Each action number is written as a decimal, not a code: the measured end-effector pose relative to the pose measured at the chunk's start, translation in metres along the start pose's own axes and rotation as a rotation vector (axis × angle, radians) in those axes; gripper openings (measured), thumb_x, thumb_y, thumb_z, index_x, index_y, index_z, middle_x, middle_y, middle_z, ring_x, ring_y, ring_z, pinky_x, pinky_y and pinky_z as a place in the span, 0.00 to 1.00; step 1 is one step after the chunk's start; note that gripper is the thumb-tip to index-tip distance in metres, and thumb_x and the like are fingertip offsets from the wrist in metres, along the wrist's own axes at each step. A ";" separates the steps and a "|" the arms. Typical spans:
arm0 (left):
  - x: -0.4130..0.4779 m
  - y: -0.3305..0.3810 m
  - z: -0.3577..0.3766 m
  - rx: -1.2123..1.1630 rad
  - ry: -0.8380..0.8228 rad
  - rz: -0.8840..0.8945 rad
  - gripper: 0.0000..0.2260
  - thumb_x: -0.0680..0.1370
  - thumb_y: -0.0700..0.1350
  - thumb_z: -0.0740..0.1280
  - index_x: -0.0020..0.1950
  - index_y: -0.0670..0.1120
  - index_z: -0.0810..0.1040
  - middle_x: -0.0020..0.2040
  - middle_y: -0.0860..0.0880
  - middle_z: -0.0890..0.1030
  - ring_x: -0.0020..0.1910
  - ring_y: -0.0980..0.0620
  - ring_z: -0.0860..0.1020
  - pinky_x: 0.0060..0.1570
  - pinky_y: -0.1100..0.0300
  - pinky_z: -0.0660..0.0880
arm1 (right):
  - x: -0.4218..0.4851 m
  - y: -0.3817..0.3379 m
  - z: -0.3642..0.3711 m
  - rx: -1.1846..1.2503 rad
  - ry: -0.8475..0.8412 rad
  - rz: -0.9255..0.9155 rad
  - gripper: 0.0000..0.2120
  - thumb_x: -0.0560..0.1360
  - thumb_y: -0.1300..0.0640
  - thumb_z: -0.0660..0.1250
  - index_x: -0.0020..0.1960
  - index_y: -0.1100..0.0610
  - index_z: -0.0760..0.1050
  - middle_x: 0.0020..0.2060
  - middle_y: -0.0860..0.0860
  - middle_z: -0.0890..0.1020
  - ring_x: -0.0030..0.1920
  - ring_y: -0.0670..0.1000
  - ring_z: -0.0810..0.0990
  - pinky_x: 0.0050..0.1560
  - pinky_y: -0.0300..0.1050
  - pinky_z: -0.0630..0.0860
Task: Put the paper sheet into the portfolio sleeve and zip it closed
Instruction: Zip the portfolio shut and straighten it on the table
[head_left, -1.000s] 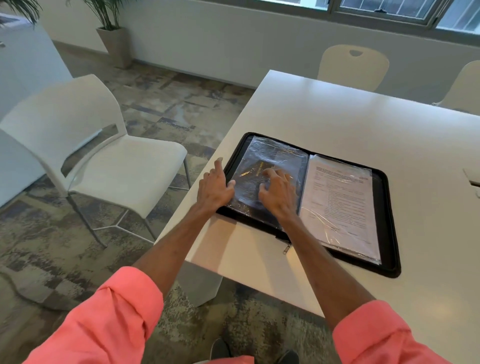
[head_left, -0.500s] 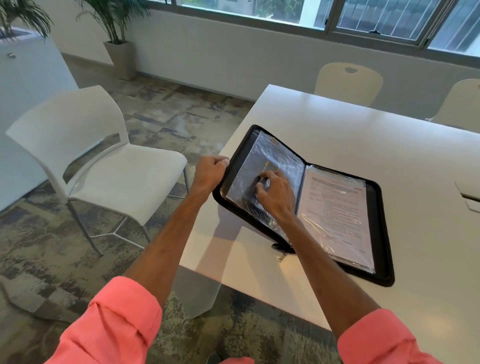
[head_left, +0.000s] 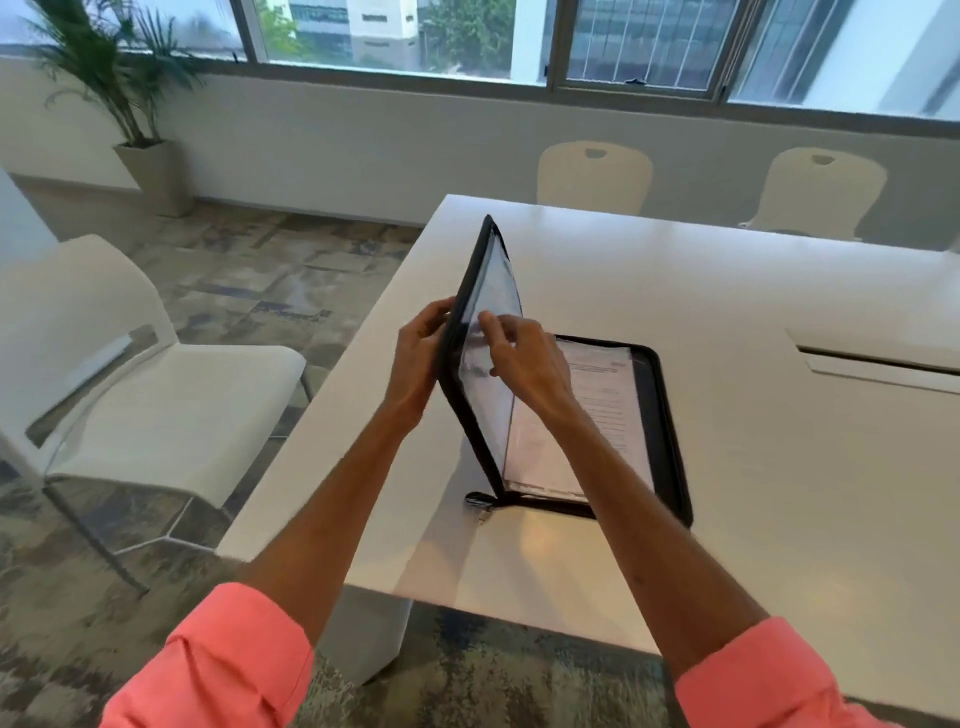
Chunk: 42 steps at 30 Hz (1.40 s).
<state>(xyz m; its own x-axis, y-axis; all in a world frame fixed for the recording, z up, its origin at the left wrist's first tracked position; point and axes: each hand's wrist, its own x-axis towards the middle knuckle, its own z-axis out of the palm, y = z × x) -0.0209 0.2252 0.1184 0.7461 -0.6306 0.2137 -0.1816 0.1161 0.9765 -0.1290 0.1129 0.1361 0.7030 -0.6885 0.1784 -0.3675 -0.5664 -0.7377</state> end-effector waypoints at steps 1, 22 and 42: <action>-0.002 0.000 0.014 0.010 -0.029 0.025 0.15 0.86 0.43 0.66 0.72 0.45 0.81 0.62 0.46 0.87 0.60 0.46 0.86 0.61 0.45 0.84 | -0.002 0.001 -0.014 0.042 -0.021 0.007 0.26 0.85 0.30 0.51 0.56 0.44 0.83 0.55 0.47 0.89 0.46 0.51 0.89 0.52 0.59 0.86; -0.030 -0.085 0.171 0.966 -0.610 0.195 0.29 0.89 0.63 0.45 0.89 0.56 0.46 0.89 0.56 0.46 0.88 0.55 0.44 0.87 0.45 0.45 | -0.032 0.177 -0.147 0.549 0.062 0.665 0.06 0.78 0.62 0.75 0.52 0.65 0.84 0.43 0.58 0.87 0.38 0.54 0.86 0.29 0.40 0.78; -0.049 -0.138 0.181 1.199 -0.585 0.131 0.31 0.90 0.60 0.43 0.89 0.48 0.41 0.89 0.50 0.40 0.88 0.54 0.38 0.86 0.49 0.37 | -0.077 0.239 -0.043 -0.415 -0.087 0.168 0.29 0.88 0.51 0.54 0.87 0.58 0.54 0.88 0.56 0.53 0.88 0.55 0.49 0.86 0.57 0.46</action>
<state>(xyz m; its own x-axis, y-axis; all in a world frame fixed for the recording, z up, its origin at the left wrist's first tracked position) -0.1484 0.1007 -0.0315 0.3533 -0.9349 -0.0345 -0.9005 -0.3499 0.2581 -0.2969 0.0107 -0.0258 0.6549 -0.7556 0.0105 -0.6812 -0.5963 -0.4248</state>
